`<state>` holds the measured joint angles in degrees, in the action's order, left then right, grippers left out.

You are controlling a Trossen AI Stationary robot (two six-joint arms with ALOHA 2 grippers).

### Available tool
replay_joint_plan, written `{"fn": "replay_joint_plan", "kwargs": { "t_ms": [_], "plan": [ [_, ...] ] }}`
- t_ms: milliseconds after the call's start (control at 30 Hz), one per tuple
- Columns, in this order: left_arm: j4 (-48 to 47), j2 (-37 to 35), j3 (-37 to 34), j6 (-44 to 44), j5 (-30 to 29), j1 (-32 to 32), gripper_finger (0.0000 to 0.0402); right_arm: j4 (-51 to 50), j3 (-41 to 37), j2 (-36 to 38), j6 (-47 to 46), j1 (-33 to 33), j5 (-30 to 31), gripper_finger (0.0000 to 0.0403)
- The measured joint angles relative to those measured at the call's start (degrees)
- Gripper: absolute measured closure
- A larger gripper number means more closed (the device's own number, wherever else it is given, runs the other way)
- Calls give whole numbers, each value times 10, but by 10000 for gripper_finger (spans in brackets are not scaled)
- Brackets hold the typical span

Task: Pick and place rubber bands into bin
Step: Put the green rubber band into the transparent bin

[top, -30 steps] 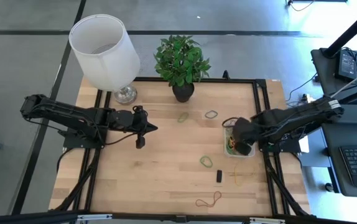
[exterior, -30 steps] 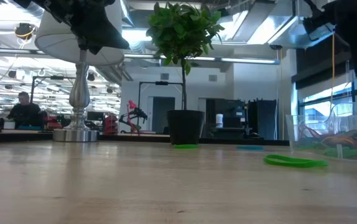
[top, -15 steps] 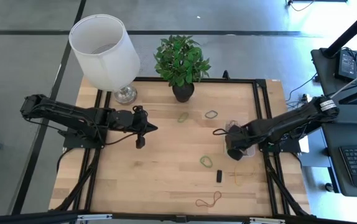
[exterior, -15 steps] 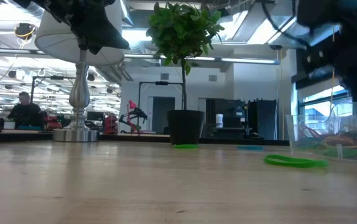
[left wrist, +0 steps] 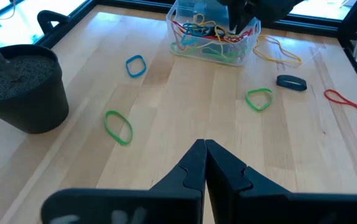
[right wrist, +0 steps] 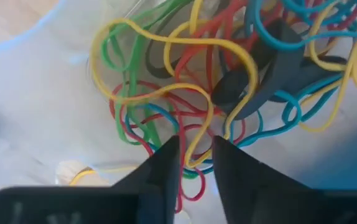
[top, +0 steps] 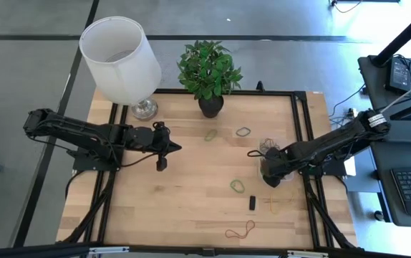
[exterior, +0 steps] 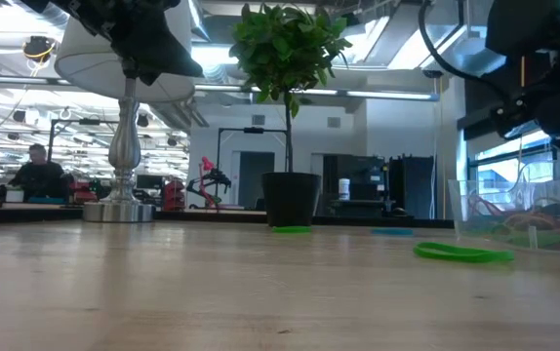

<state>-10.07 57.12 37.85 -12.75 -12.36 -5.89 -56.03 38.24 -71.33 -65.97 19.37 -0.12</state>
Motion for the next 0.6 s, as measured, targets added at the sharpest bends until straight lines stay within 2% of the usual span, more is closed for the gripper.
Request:
{"fn": "replay_joint_plan", "kwargs": {
  "t_ms": [167, 300, 467, 600],
  "plan": [
    [0, 0, 0, 2, -1, 0, 399, -9, 2, 21, -34, 11, 1, 262],
    [-1, -10, 0, 36, -4, 0, 399, -51, 25, 43, -73, 19, 5, 248],
    [-6, -43, 0, 73, -20, 0, 399, -99, 79, 65, -119, 35, 50, 263],
    [-36, -79, 0, 103, -31, 0, 400, -83, 132, 67, -118, 50, 104, 302]
  ]
}}
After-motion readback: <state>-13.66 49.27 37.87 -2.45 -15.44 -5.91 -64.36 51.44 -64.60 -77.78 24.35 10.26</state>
